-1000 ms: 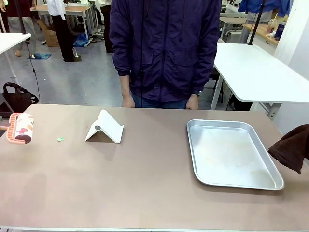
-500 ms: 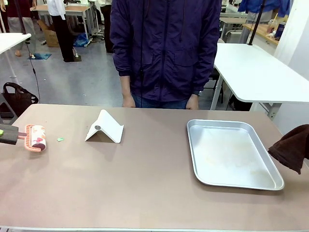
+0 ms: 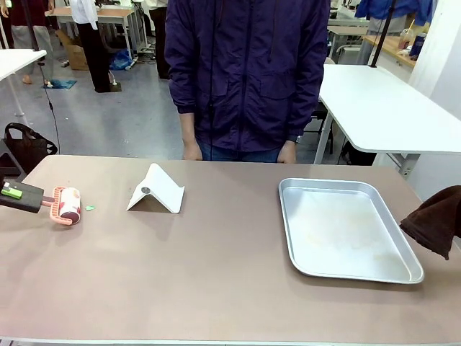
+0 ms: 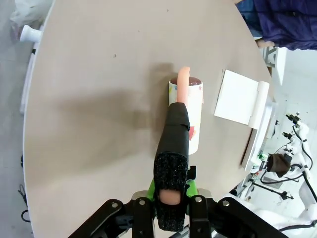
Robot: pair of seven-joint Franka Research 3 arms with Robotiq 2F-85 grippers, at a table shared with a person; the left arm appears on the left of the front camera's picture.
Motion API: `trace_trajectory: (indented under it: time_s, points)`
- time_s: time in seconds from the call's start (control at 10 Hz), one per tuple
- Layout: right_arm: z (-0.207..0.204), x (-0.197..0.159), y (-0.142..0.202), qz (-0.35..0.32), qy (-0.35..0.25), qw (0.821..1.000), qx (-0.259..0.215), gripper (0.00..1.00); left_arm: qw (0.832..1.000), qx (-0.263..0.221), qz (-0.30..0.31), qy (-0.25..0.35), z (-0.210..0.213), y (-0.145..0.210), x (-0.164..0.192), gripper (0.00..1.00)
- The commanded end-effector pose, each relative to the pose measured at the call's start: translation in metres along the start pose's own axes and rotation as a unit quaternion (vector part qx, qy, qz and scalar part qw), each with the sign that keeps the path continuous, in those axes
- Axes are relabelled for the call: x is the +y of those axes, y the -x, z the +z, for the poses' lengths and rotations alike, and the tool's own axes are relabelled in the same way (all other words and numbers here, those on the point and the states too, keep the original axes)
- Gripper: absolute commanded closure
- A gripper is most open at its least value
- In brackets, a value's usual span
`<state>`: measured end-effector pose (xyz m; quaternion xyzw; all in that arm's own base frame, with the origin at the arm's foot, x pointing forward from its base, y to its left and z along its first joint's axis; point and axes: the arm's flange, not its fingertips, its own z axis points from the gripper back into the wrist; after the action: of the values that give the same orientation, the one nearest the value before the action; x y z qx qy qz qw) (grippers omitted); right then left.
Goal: Clean the surface of the table.
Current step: Clean the area not pointed to by the person.
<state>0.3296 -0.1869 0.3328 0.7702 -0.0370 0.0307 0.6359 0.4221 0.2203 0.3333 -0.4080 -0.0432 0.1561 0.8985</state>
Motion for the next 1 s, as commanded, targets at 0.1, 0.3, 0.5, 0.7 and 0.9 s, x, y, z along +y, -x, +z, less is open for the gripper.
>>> trace_trajectory:
  time_s: [0.1,0.3,0.5,0.7,0.9]
  points:
    - [0.002,0.004,0.0,0.004,-0.002,1.0,0.0,0.94,0.999,0.011,-0.005,-0.032,-0.031,0.001,0.003,0.97]
    - [0.002,0.004,0.0,0.004,-0.002,1.0,0.0,0.94,0.998,0.026,-0.025,-0.044,-0.051,0.001,-0.008,0.97]
    - [0.002,0.004,0.0,0.004,-0.002,1.0,0.0,0.94,0.997,0.044,-0.04,-0.052,-0.07,-0.002,-0.022,0.97]
    - [0.002,0.004,0.0,0.004,-0.002,1.0,0.0,0.94,0.996,0.055,-0.05,-0.051,-0.08,-0.005,-0.035,0.97]
    - [0.002,0.004,0.0,0.004,-0.002,1.0,0.0,0.94,0.995,0.062,-0.065,-0.049,-0.088,-0.006,-0.048,0.97]
